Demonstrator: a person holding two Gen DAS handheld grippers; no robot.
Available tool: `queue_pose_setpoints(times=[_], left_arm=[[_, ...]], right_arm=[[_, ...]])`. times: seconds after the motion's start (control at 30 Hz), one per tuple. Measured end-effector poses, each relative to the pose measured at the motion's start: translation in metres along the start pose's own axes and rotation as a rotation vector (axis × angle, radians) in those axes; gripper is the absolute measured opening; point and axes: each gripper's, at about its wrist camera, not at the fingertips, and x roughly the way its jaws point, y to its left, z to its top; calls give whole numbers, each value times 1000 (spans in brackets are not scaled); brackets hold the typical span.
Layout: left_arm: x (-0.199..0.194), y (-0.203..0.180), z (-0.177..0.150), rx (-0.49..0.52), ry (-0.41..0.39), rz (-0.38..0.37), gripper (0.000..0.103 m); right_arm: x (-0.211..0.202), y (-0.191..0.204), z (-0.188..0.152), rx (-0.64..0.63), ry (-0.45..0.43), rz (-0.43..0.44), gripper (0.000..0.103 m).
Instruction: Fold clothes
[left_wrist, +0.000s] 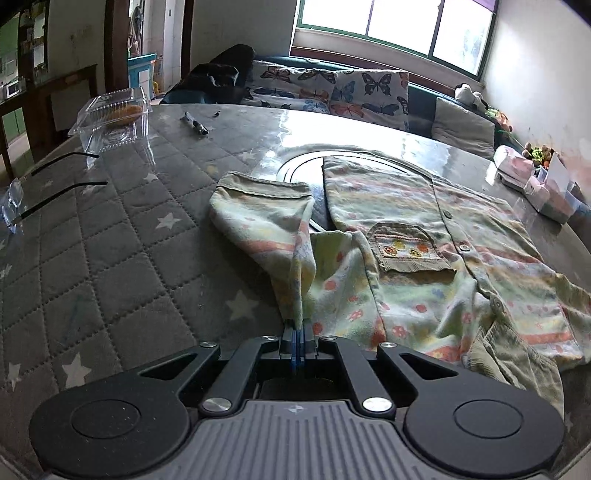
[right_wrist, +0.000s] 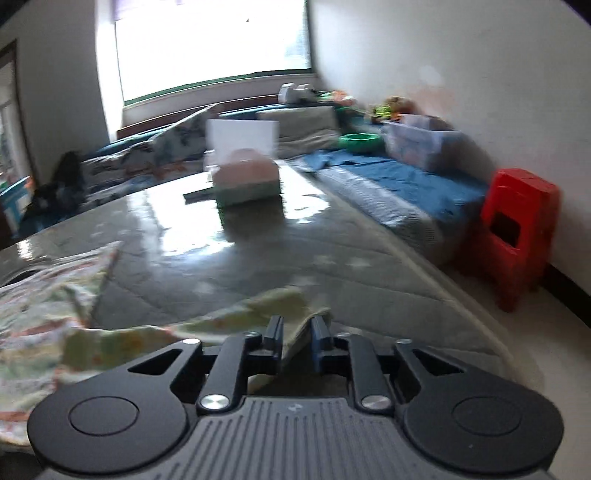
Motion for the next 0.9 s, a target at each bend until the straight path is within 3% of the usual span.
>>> queue_pose_setpoints(times=[0.13,0.27,0.4,0.73,0.9], left_arm=[[-4,1,0,-2,-1,1,8],[-12,2,1,11,-23,4,11],[-22,5,4,16,-51,29,33],[-9,-3,38,53,-106,53,47],[22,-18,64,91,-109,67,48]], right_arm=[[-11,-9,-3,3,-22,18,17],[-8,17,-2,-62,-17,102,29],[10,43,-2,-107,13,154,34],[40,40,-5,-66,69,103,38],[44,43,-3,-60,66,108,49]])
